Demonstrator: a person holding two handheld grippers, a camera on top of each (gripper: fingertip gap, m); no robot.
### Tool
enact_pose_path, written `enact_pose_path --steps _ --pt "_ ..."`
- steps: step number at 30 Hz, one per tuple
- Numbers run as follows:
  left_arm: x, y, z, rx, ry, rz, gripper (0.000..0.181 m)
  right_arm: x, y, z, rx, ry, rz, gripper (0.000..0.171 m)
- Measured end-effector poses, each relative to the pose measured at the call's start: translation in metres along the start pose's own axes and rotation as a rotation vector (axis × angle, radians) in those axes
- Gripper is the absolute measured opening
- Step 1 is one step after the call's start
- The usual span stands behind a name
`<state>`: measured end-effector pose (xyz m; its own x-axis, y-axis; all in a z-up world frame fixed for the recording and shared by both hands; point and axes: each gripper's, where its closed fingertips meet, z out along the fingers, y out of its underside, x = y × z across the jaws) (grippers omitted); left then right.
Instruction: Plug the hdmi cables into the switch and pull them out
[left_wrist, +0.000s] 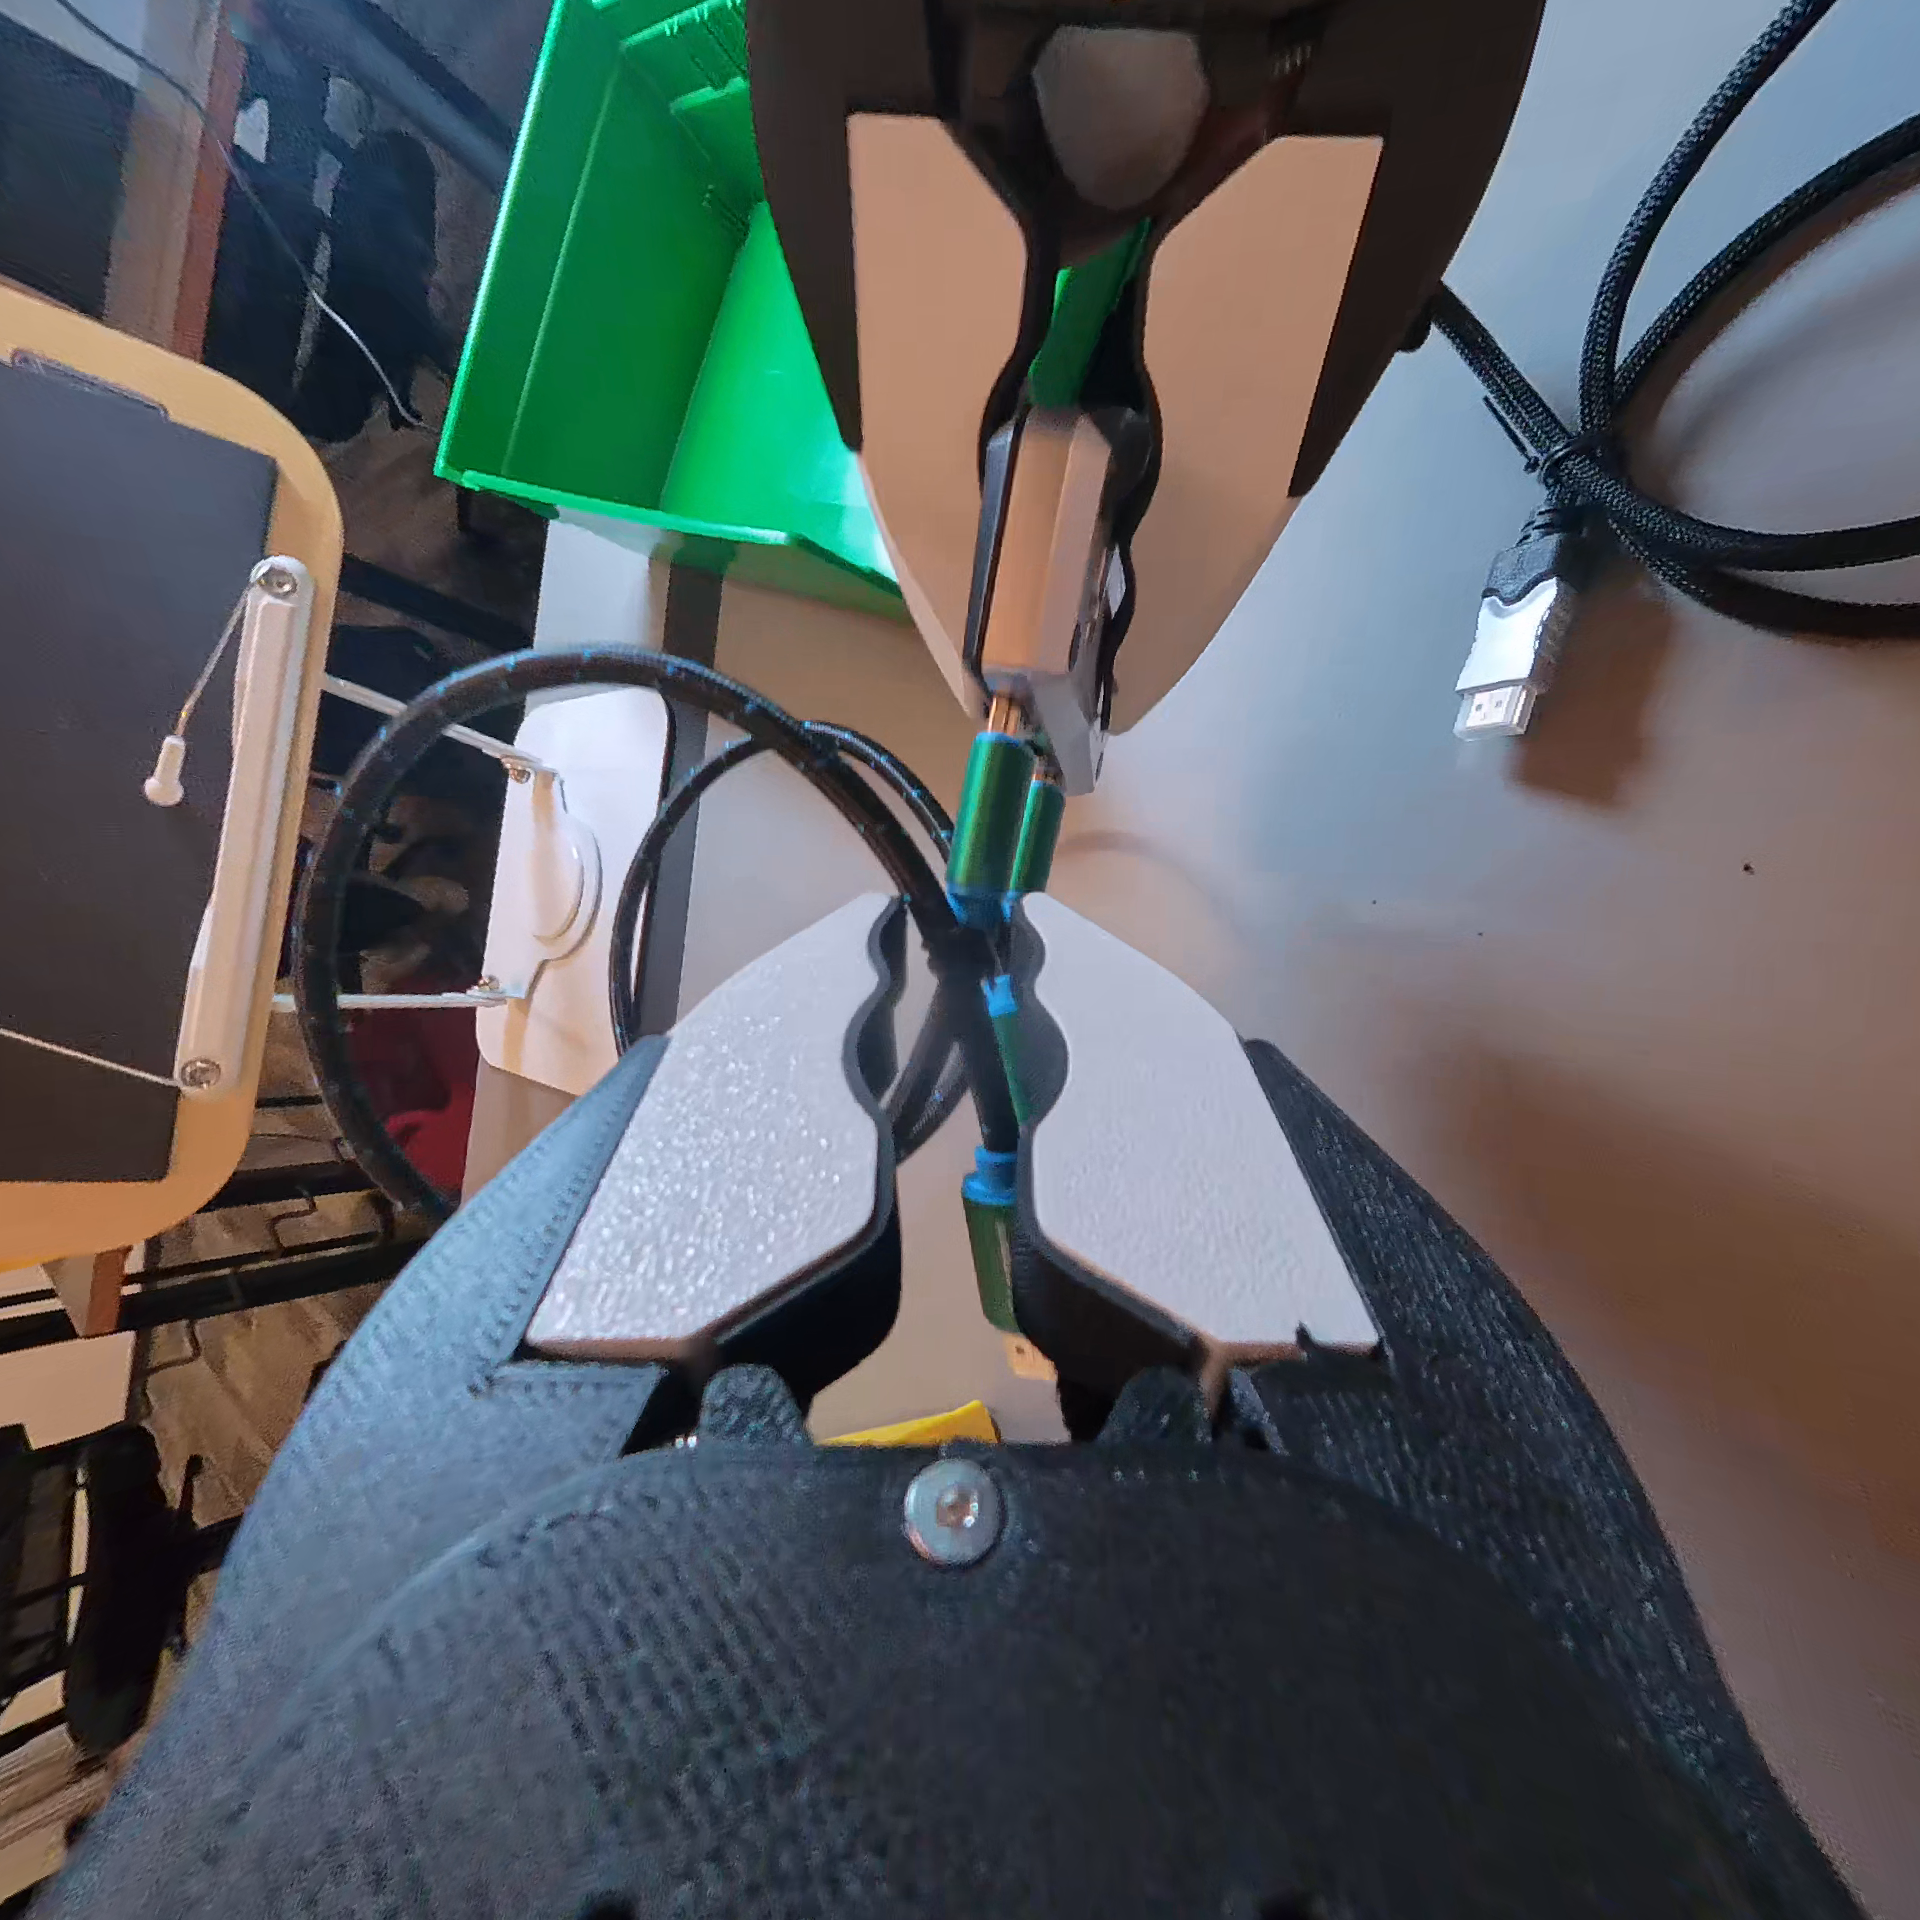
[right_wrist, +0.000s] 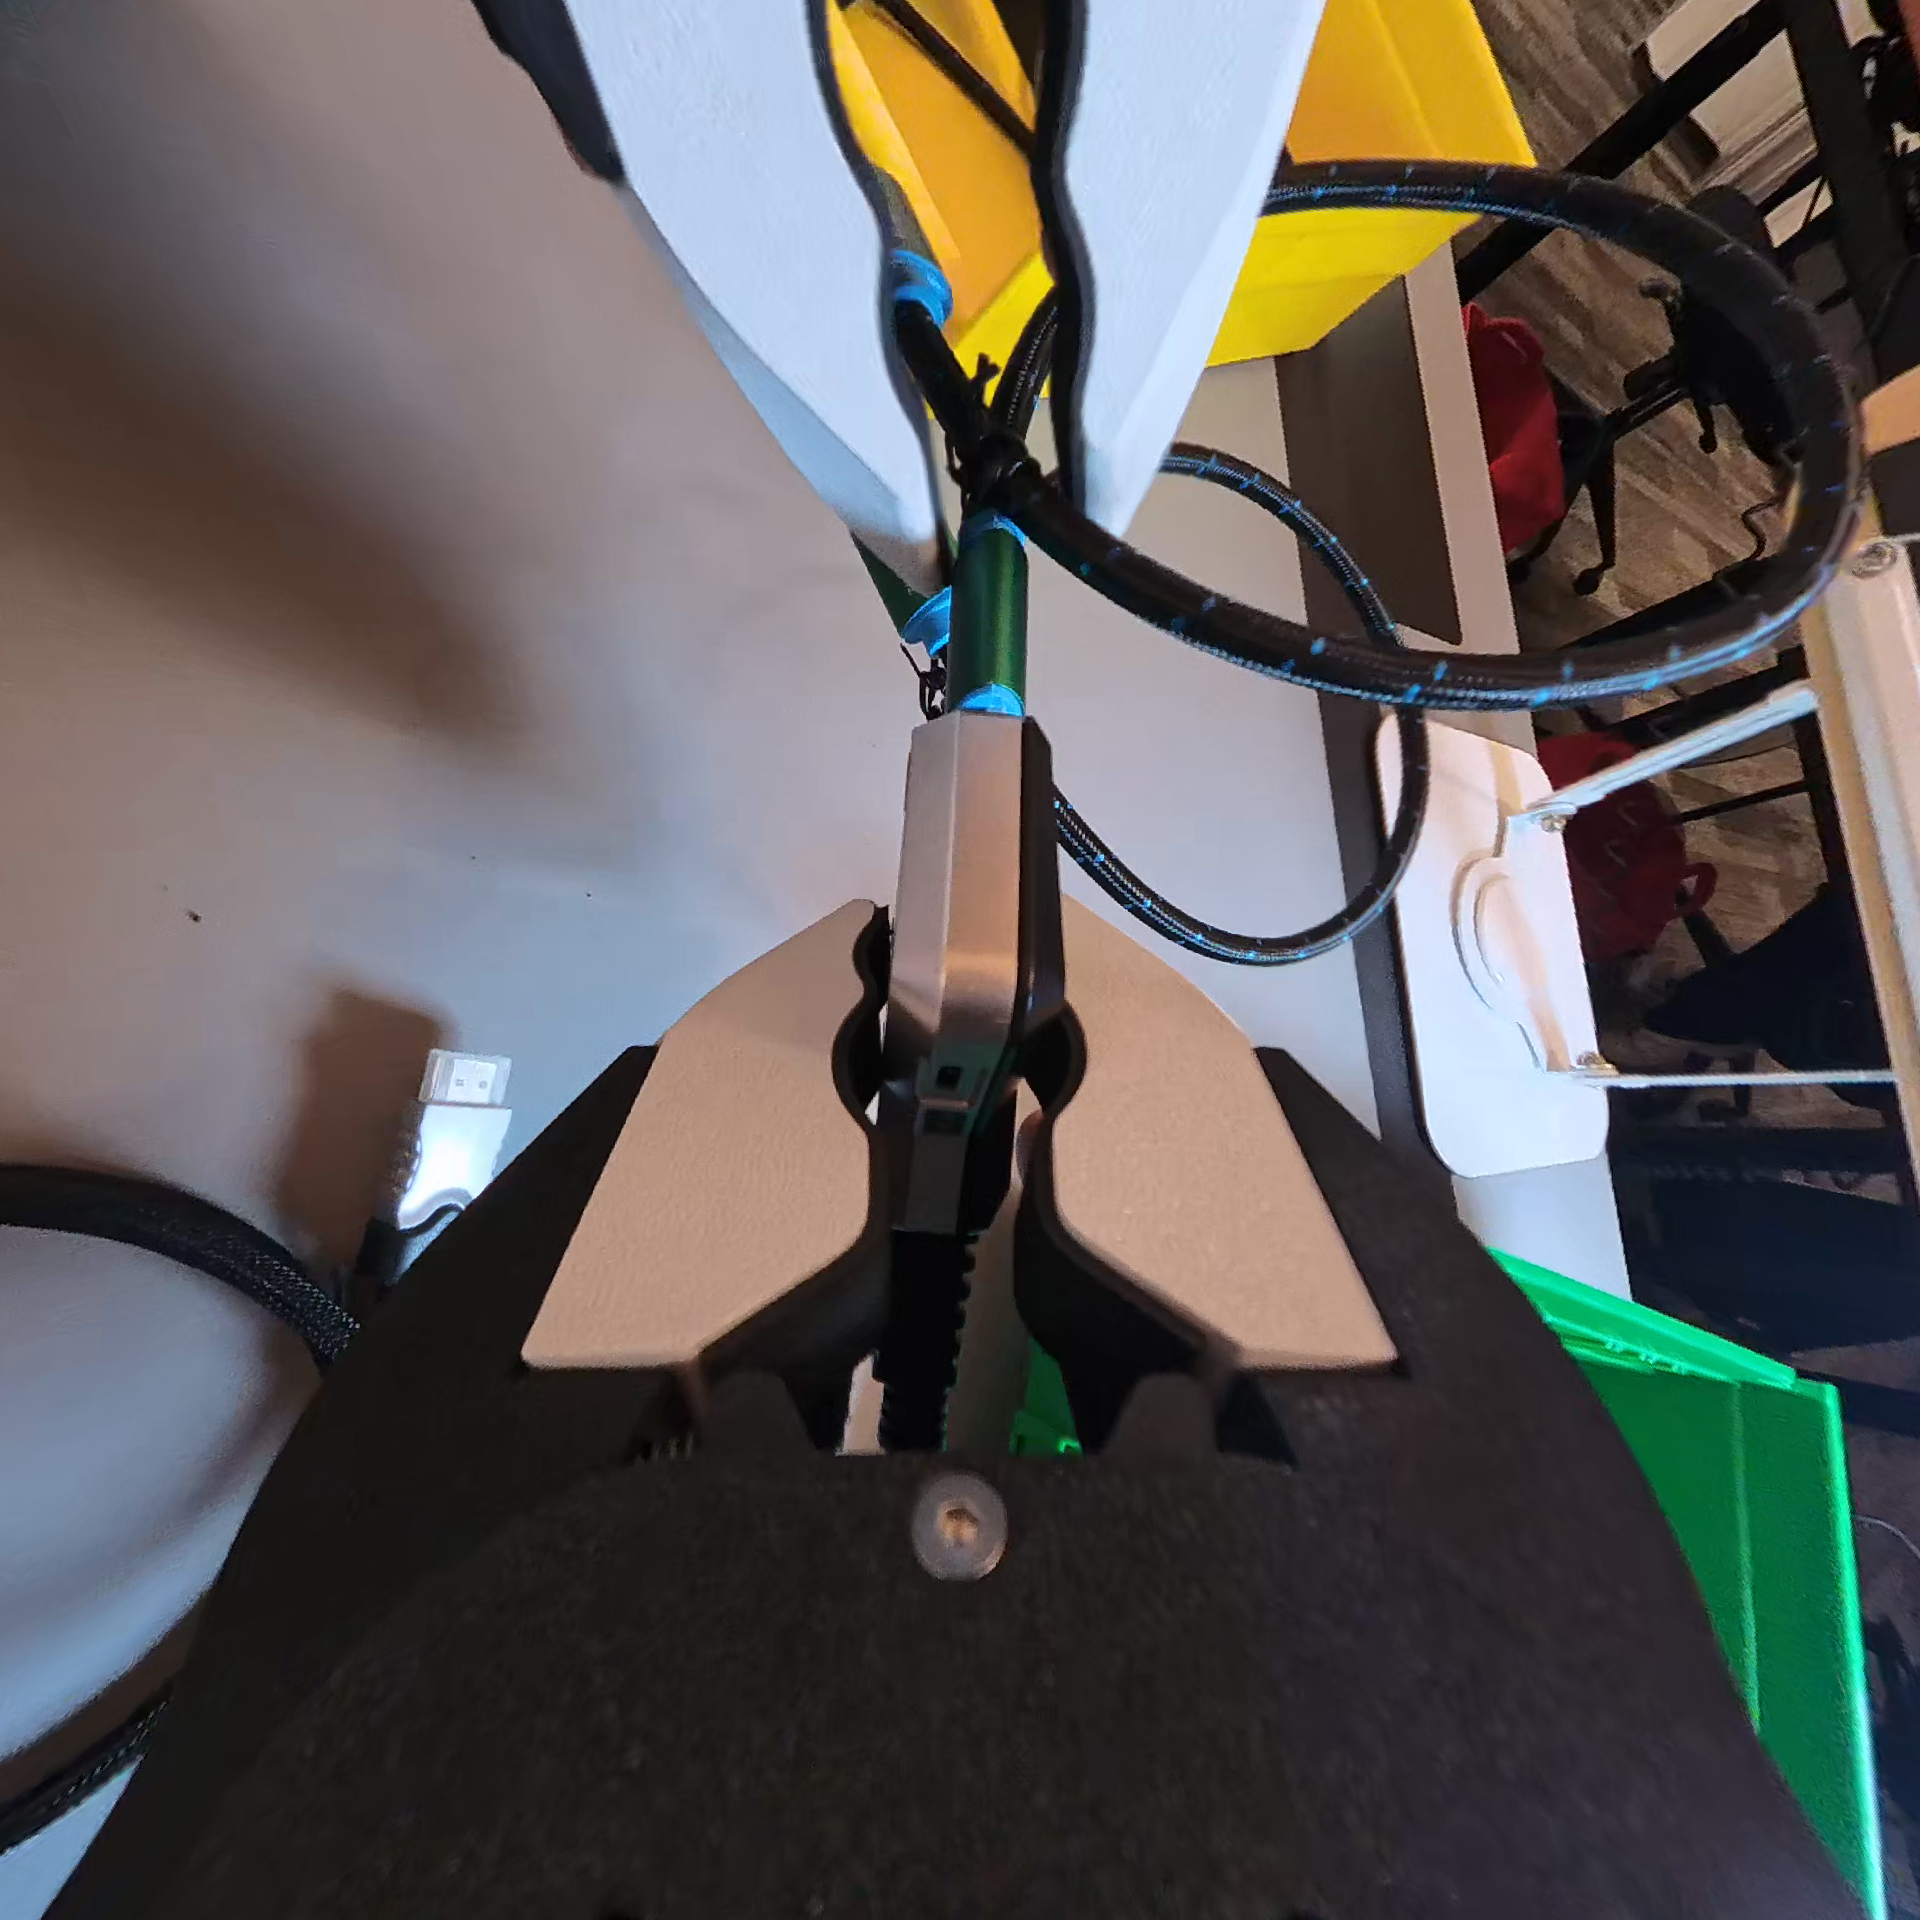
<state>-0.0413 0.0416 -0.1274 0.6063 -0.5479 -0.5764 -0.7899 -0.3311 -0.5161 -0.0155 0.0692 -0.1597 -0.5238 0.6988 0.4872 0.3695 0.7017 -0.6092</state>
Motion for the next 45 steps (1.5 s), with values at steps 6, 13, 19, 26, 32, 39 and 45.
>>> enact_pose_path --steps 6,13,19,26,32,39,45 --pt "0.012 0.003 0.008 -0.033 0.074 -0.008 0.016 -0.010 0.006 0.002 -0.028 -0.045 -0.028 0.023" --pt "0.012 -0.004 0.017 0.042 0.122 -0.167 0.014 -0.004 0.014 0.000 -0.036 -0.041 0.042 0.022" --pt "0.010 -0.004 0.020 0.045 0.120 -0.220 0.013 0.002 0.019 0.004 -0.091 0.018 0.036 0.021" --pt "0.010 -0.008 0.025 0.053 0.117 -0.269 0.012 0.003 0.030 0.014 -0.191 0.050 0.036 0.021" --pt "0.002 -0.014 0.014 0.115 0.114 -0.276 0.012 0.004 0.012 0.010 -0.058 0.018 0.115 0.022" --pt "-0.011 -0.010 0.003 0.160 0.092 -0.321 0.013 0.021 -0.006 -0.006 0.026 0.133 0.065 0.032" --pt "-0.016 -0.008 -0.001 0.186 0.078 -0.330 0.013 0.026 -0.015 -0.025 0.090 0.142 0.037 0.025"
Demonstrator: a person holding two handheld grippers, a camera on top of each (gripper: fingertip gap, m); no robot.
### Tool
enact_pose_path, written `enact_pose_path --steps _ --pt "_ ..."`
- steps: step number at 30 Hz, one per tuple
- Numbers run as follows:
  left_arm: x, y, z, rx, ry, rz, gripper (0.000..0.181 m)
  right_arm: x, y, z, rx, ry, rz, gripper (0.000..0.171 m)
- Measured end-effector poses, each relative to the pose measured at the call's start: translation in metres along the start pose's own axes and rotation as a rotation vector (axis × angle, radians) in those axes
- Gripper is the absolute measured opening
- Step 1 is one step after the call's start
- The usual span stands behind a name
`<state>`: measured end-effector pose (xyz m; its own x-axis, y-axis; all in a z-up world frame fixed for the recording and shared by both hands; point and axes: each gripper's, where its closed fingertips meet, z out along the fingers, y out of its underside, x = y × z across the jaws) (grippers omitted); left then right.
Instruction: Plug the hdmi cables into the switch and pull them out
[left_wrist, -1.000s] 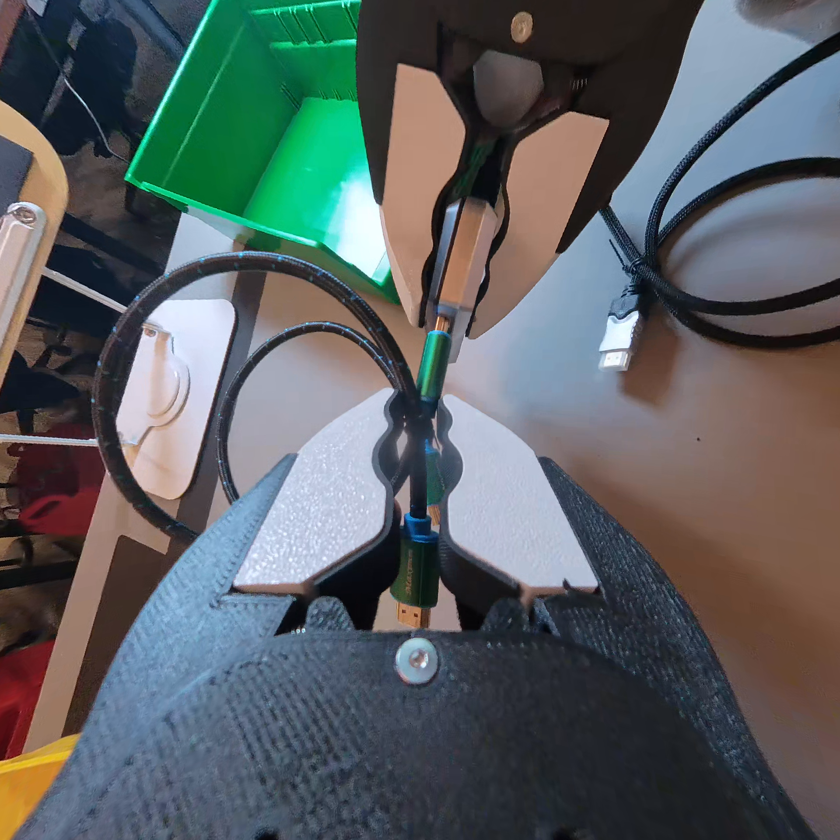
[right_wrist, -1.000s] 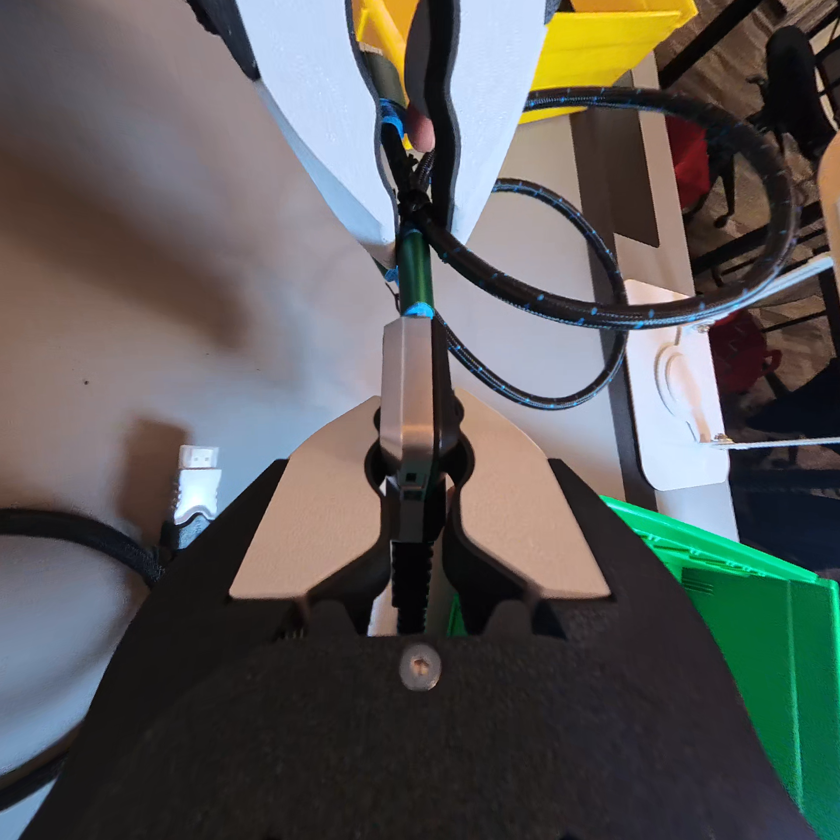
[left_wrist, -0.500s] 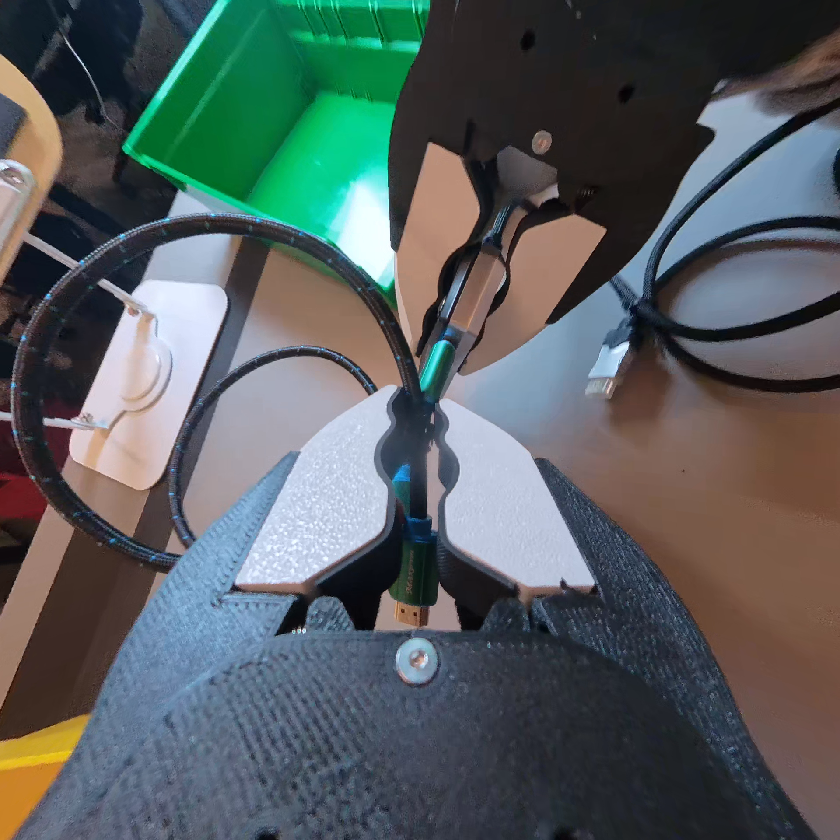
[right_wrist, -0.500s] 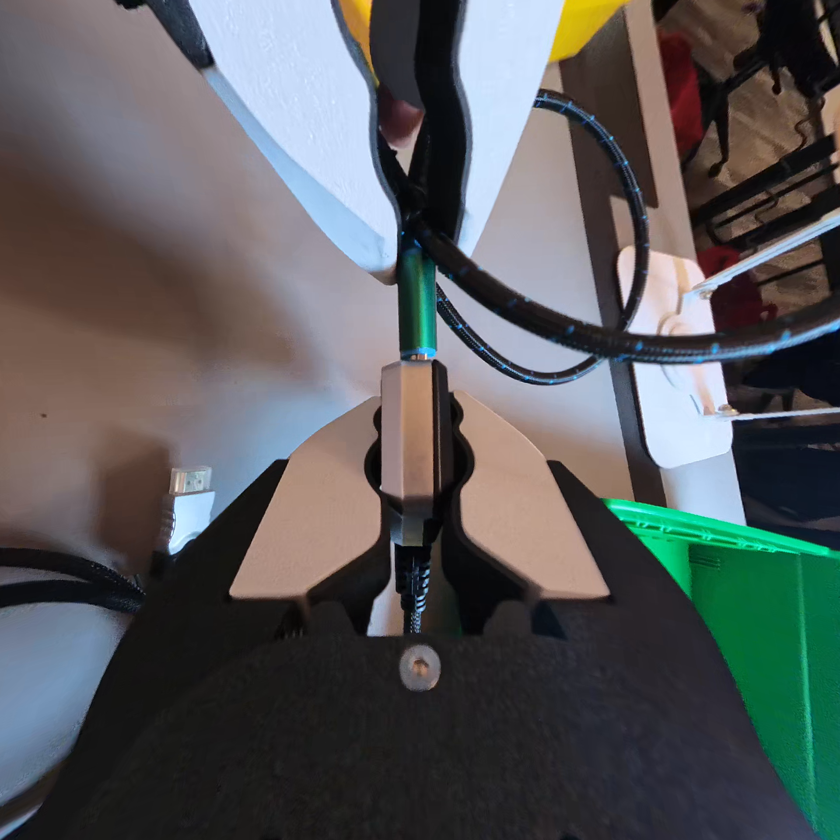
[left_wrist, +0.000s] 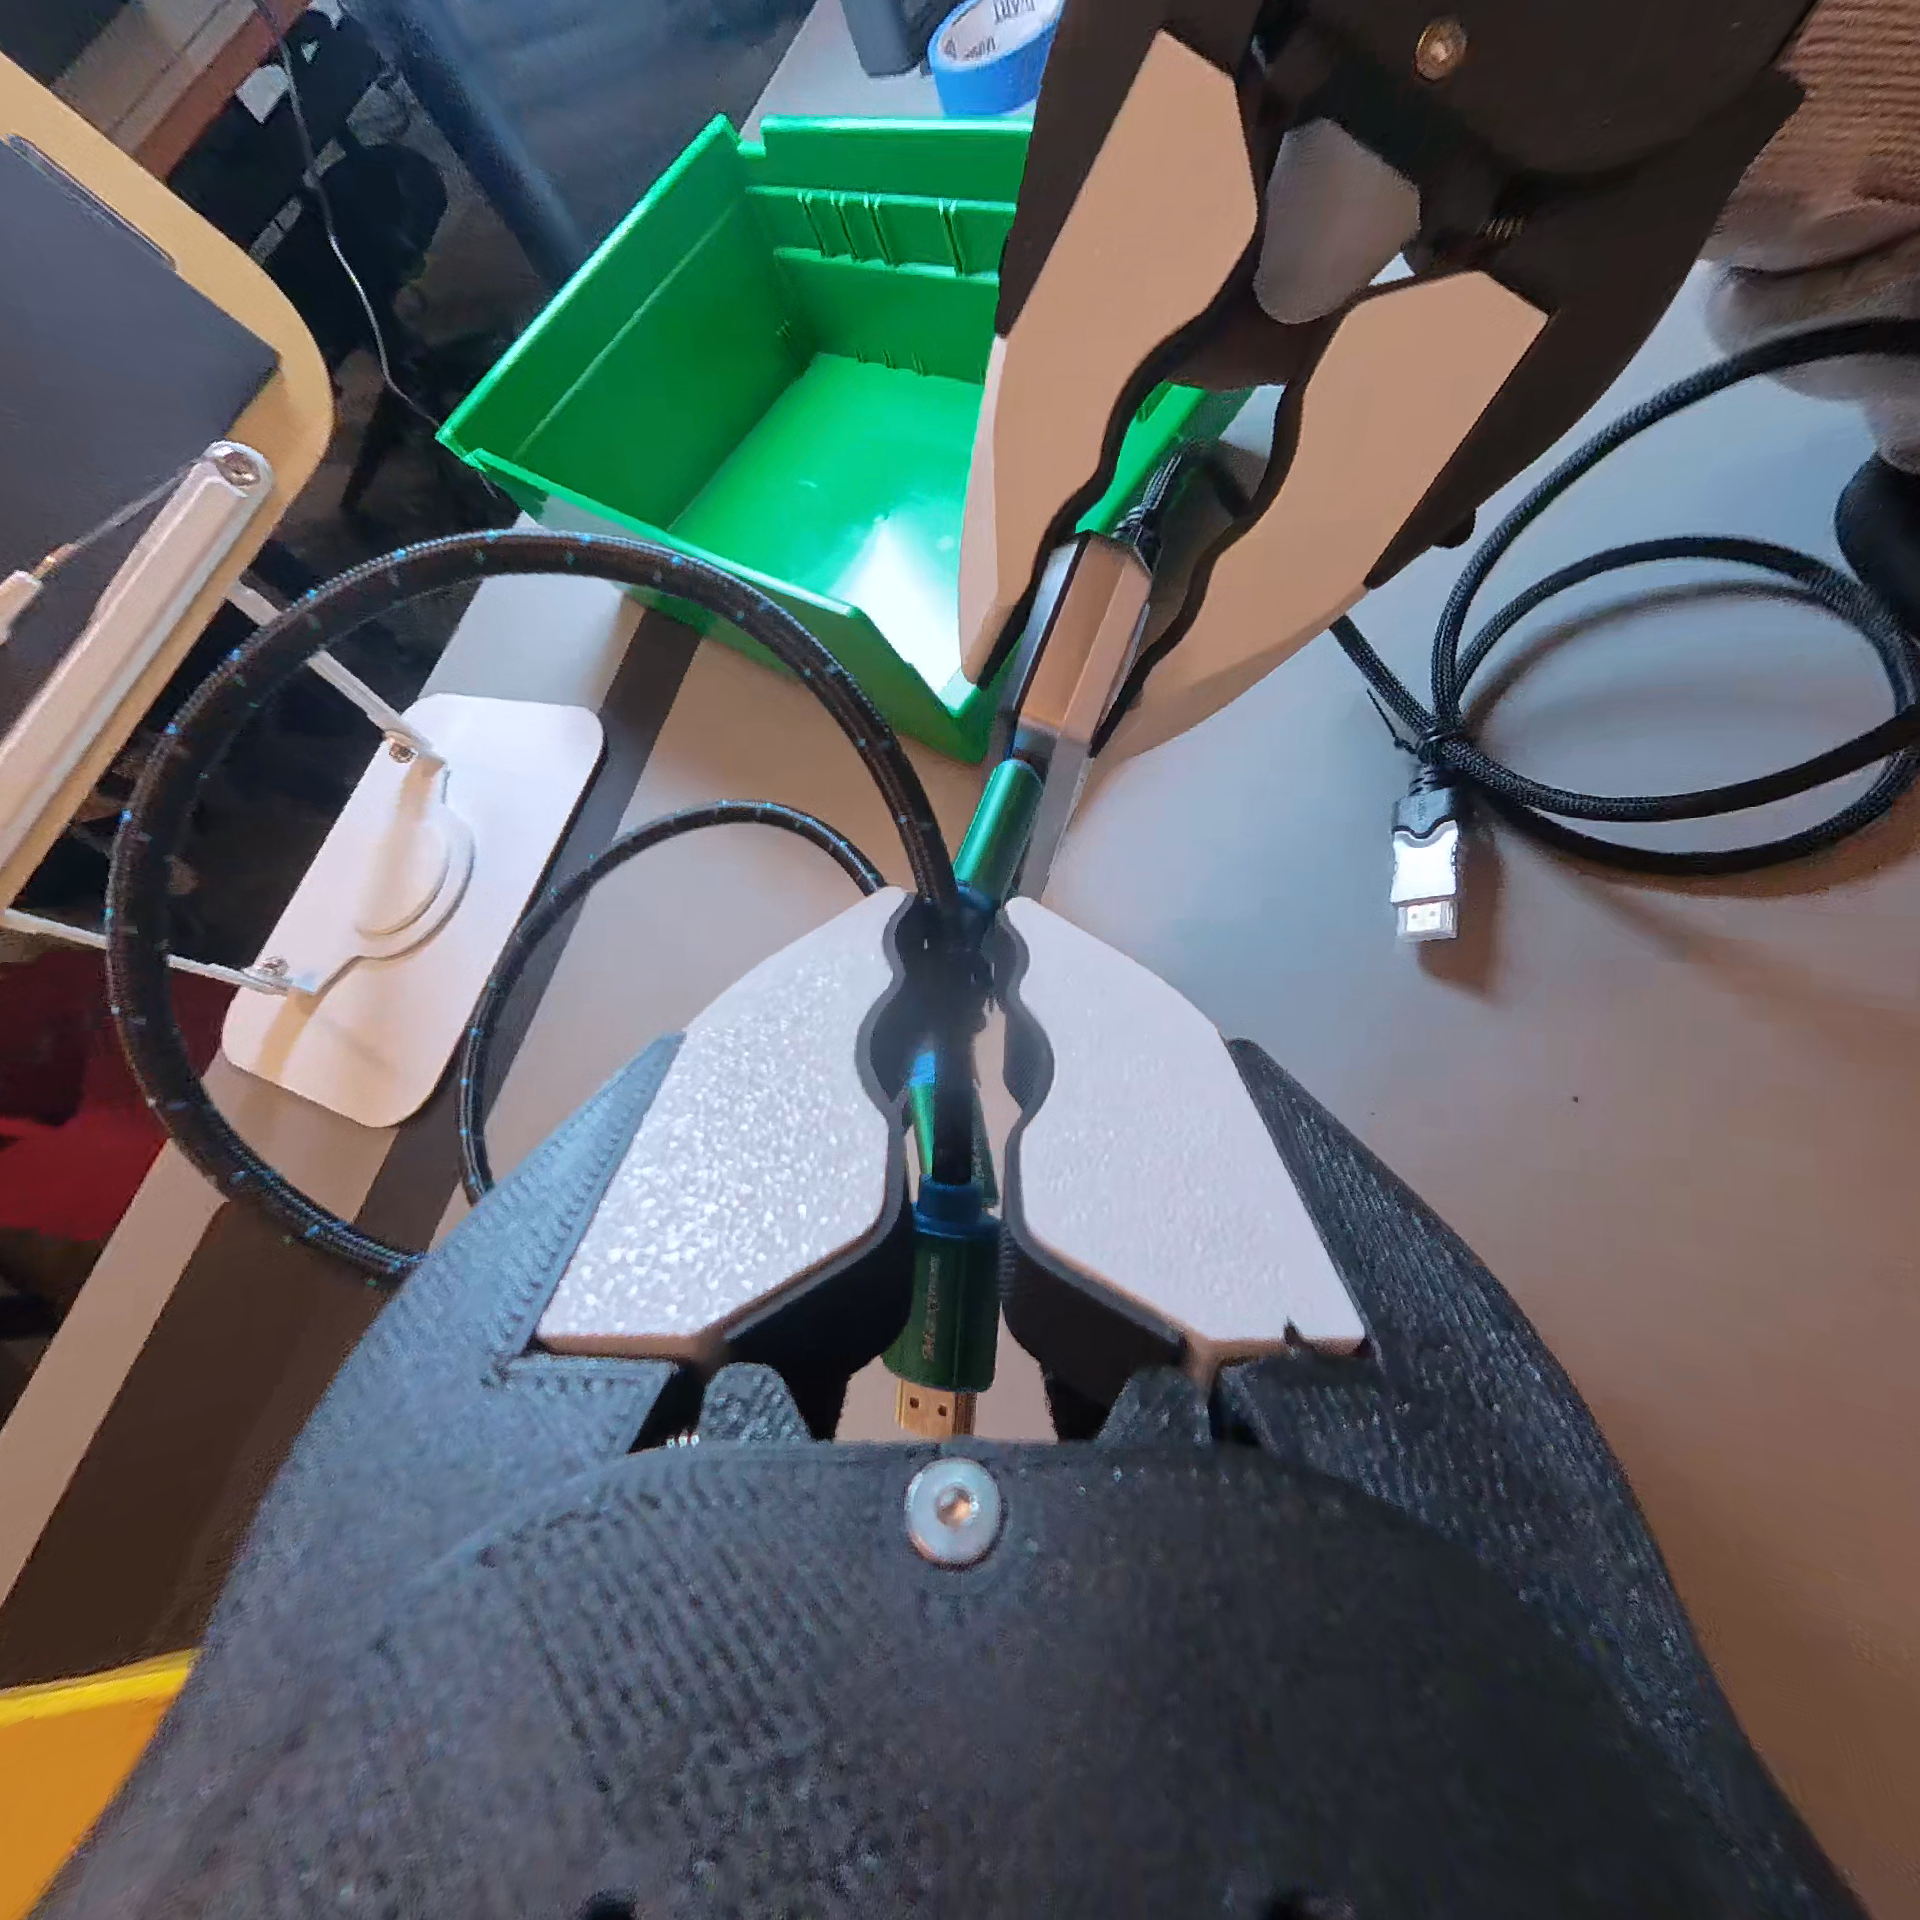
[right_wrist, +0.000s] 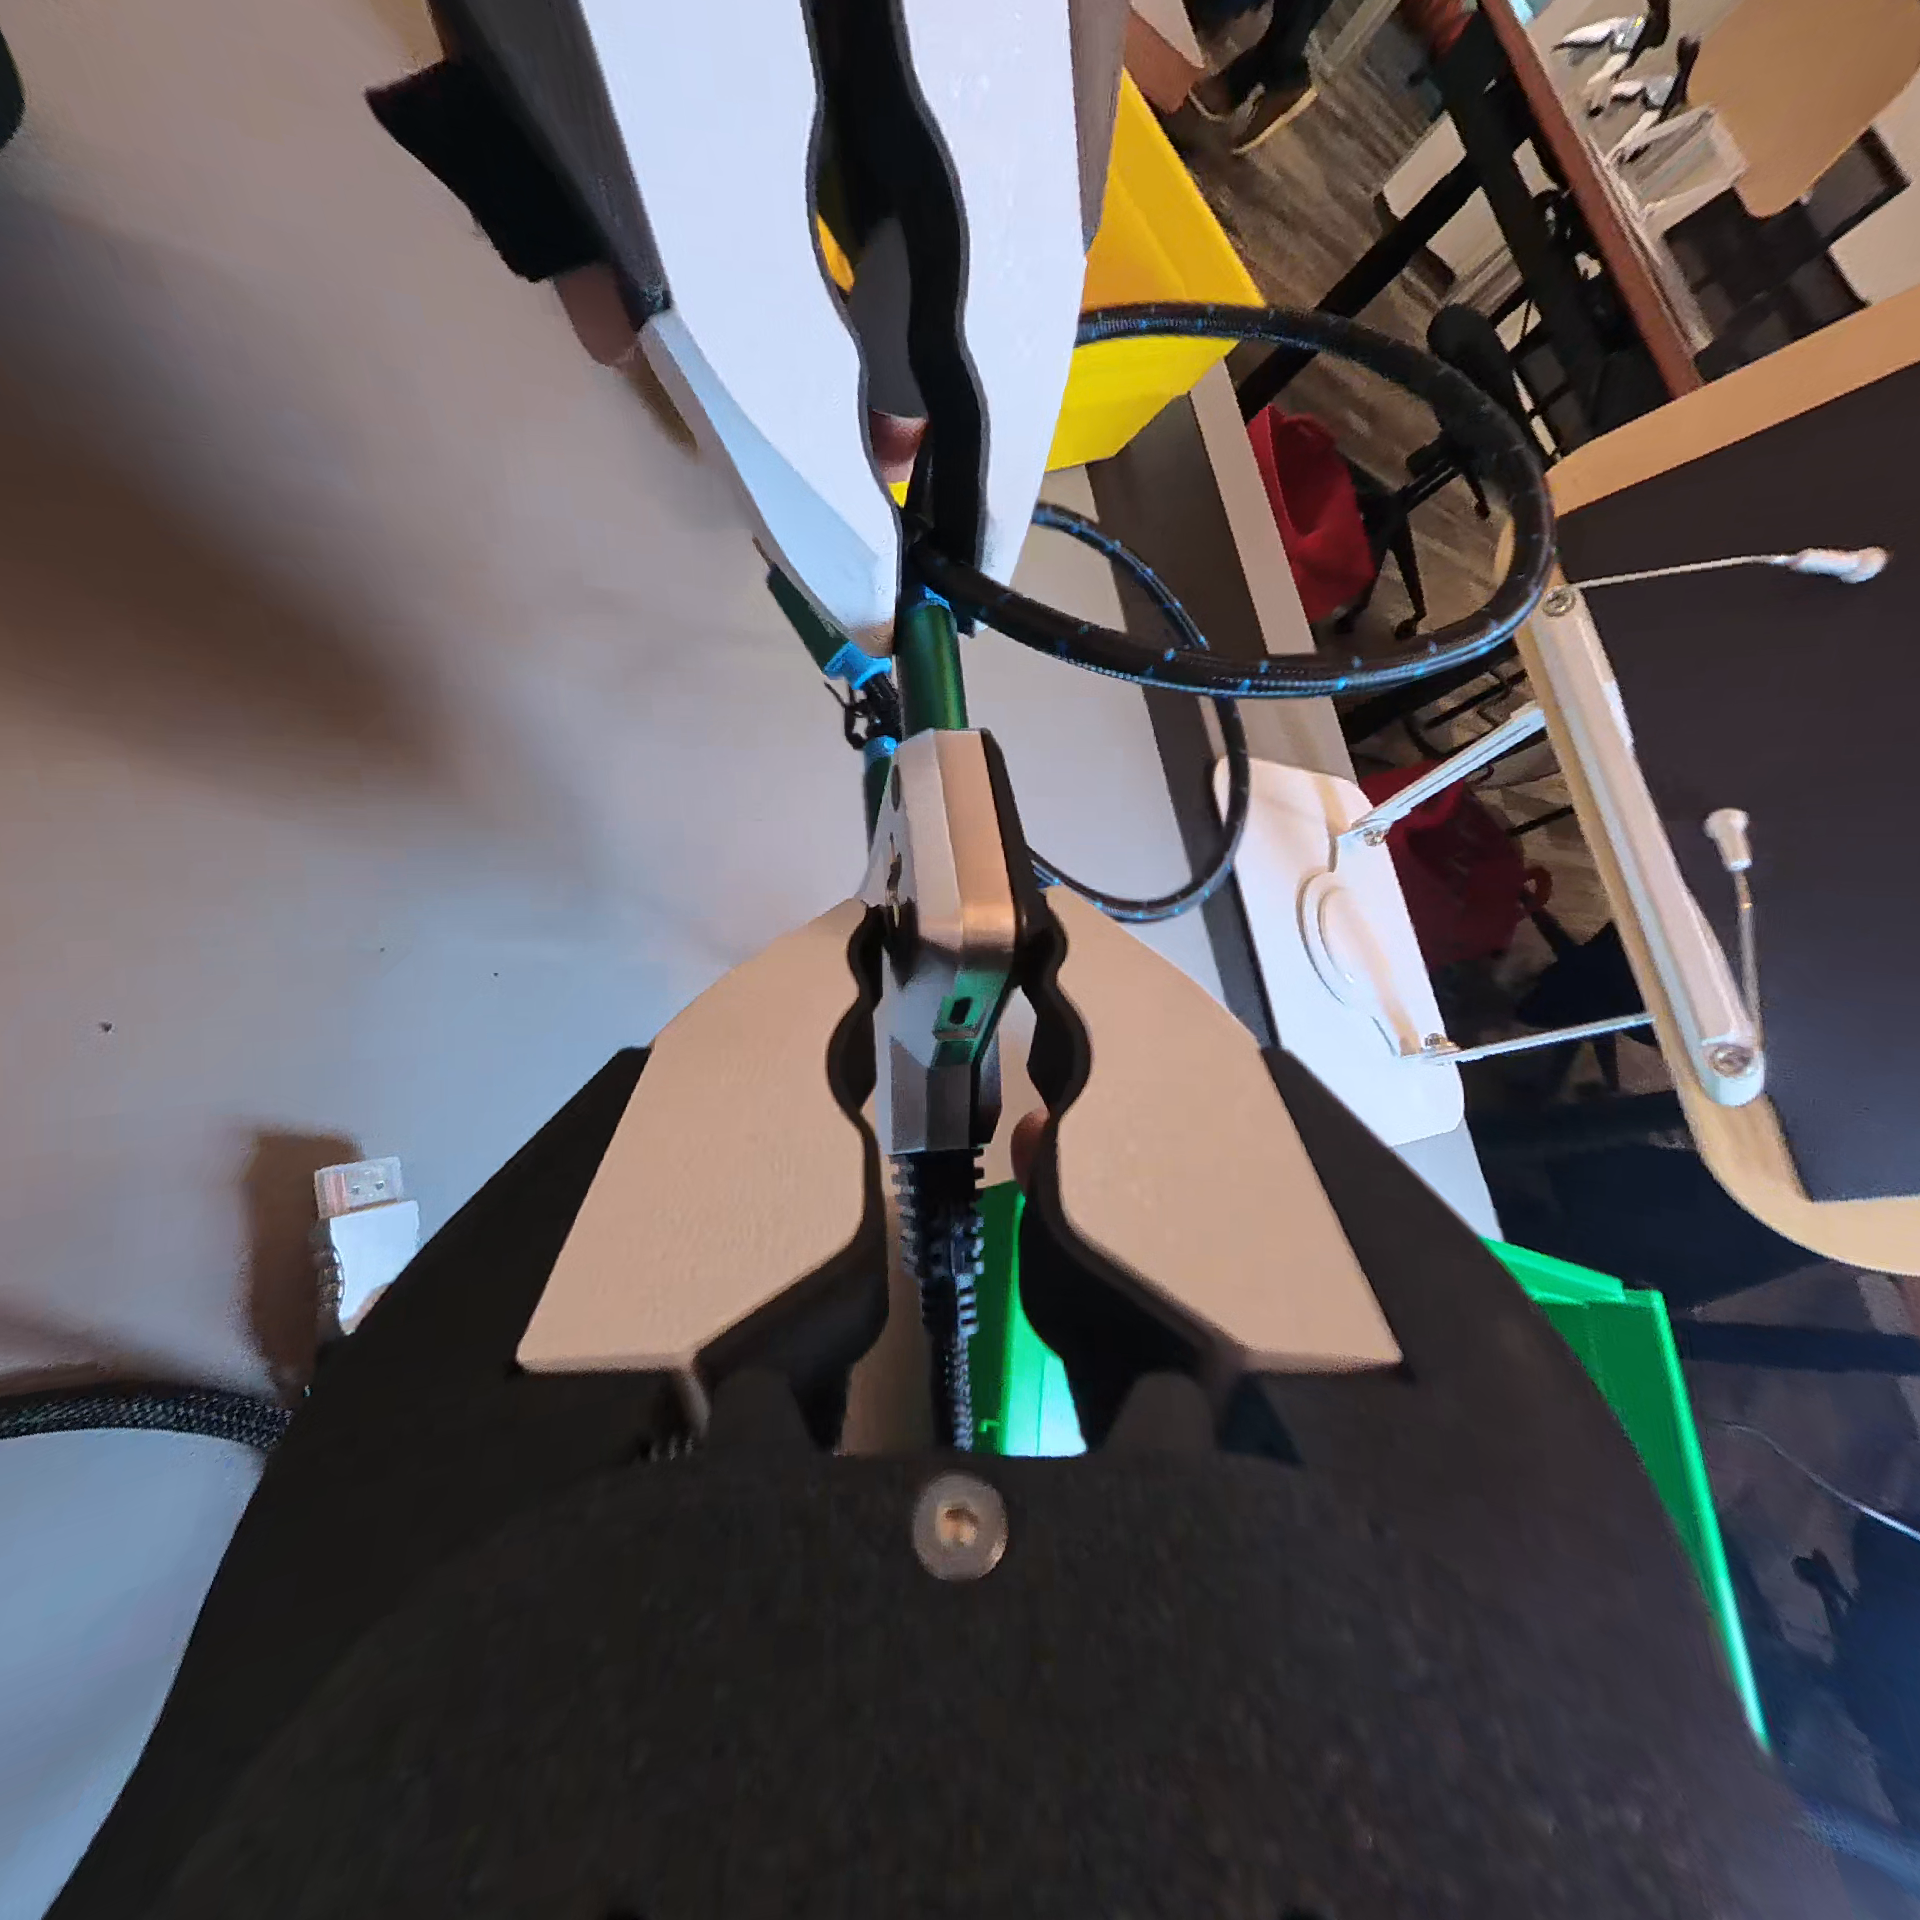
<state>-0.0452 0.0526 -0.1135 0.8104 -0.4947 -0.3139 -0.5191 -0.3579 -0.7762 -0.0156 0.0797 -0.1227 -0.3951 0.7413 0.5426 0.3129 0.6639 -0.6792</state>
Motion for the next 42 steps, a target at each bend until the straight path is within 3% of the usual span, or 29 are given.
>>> enact_pose_path --steps 4,6,12,15,18,21,23,27,29,30,32,37,42 --pt "-0.008 -0.022 -0.016 0.121 -0.066 0.041 0.015 0.012 -0.016 -0.021 0.090 0.024 0.026 0.024" --pt "-0.020 -0.037 -0.038 0.215 -0.122 0.042 0.026 0.027 -0.023 -0.039 0.150 0.074 0.058 0.023" --pt "-0.051 -0.056 -0.093 0.458 -0.184 -0.094 0.034 0.070 -0.044 -0.101 0.363 0.256 0.145 0.022" --pt "-0.037 -0.059 -0.079 0.498 -0.061 -0.142 0.036 0.080 -0.067 -0.128 0.542 0.311 0.188 0.022" --pt "-0.004 -0.053 -0.040 0.422 0.104 -0.145 0.042 0.082 -0.088 -0.150 0.691 0.345 0.202 0.023" --pt "0.024 -0.049 -0.003 0.368 0.172 -0.103 0.043 0.072 -0.104 -0.159 0.798 0.269 0.225 0.022" --pt "0.040 -0.064 0.002 0.448 0.209 -0.081 0.045 0.061 -0.111 -0.154 0.831 0.183 0.235 0.023" --pt "0.044 -0.109 -0.040 0.761 0.245 -0.136 0.051 0.034 -0.123 -0.125 0.875 0.001 0.270 0.022" --pt "0.040 -0.108 -0.050 0.766 0.234 -0.123 0.027 0.021 -0.126 -0.111 0.904 -0.103 0.303 0.023" --pt "0.042 -0.104 -0.052 0.747 0.248 -0.078 0.025 0.019 -0.125 -0.108 0.913 -0.128 0.328 0.023" --pt "0.039 -0.096 -0.053 0.684 0.225 -0.021 0.022 0.019 -0.118 -0.100 0.859 -0.154 0.346 0.024" --pt "0.035 -0.073 -0.054 0.507 0.225 0.079 0.021 0.011 -0.099 -0.094 0.591 -0.091 0.154 0.027" --pt "0.043 -0.070 -0.053 0.460 0.217 0.142 0.021 -0.010 -0.077 -0.060 0.271 -0.048 -0.040 0.027"
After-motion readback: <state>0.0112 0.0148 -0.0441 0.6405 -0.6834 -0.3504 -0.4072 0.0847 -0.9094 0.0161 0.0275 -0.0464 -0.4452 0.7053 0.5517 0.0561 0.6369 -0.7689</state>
